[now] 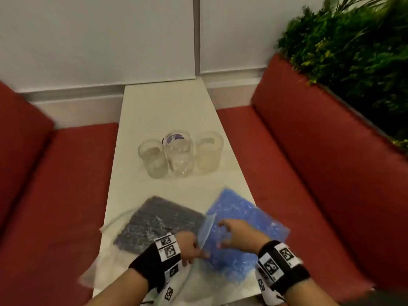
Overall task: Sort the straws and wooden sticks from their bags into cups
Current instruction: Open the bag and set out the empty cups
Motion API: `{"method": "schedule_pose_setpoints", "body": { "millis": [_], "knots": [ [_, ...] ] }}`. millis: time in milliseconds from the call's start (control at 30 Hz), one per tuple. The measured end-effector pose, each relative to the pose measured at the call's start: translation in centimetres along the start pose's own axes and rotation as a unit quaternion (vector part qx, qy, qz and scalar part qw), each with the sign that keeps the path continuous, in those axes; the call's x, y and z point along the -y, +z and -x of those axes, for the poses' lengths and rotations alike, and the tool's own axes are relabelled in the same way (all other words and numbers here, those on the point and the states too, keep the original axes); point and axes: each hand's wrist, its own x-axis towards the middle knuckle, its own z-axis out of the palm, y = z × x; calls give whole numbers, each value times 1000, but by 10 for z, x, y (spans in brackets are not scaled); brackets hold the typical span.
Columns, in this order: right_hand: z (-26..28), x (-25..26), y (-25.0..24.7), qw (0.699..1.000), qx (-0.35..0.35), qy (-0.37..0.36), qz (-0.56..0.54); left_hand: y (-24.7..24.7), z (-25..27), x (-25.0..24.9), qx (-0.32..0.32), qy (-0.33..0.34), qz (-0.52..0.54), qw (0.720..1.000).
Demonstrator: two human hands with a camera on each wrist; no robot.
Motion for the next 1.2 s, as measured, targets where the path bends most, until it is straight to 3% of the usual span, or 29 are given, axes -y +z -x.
{"method": "schedule_pose_setpoints", "body": {
  "millis": [100, 167, 333, 500, 667, 733, 833, 933, 1033, 1133, 1200],
  "knots": [
    [-4, -15, 49, 982, 105, 62, 145, 26, -25, -13, -29, 49, -68, 996],
    [-5, -21, 78, 970, 132, 94, 181, 42, -38, -14, -46, 59, -93, 993],
    [-7, -30, 93, 961, -44, 65, 265, 49, -52, -9, -81, 26, -175, 981],
    [-18, -15, 31, 966, -94, 16, 239, 14, -41, -15, -64, 52, -145, 986],
    [-6, 11, -64, 979, -143, 16, 145, -52, 0, -23, -114, 132, 23, 984],
    [1, 15, -93, 983, -175, 9, 54, -73, 18, -22, -112, 186, 134, 967],
    [1, 16, -122, 971, -222, -13, -87, -92, 36, -22, -119, 235, 303, 916],
    [-10, 26, -130, 955, -228, -35, -185, -103, 56, -27, -146, 297, 392, 858],
    [-25, 40, -121, 934, -248, -31, -254, -113, 67, -29, -126, 366, 383, 839],
    [-38, 54, -108, 919, -286, -19, -271, -122, 71, -26, -217, 363, 432, 797],
    [-43, 66, -101, 925, -302, -25, -231, -129, 69, -26, -317, 344, 402, 787]
  ]
}}
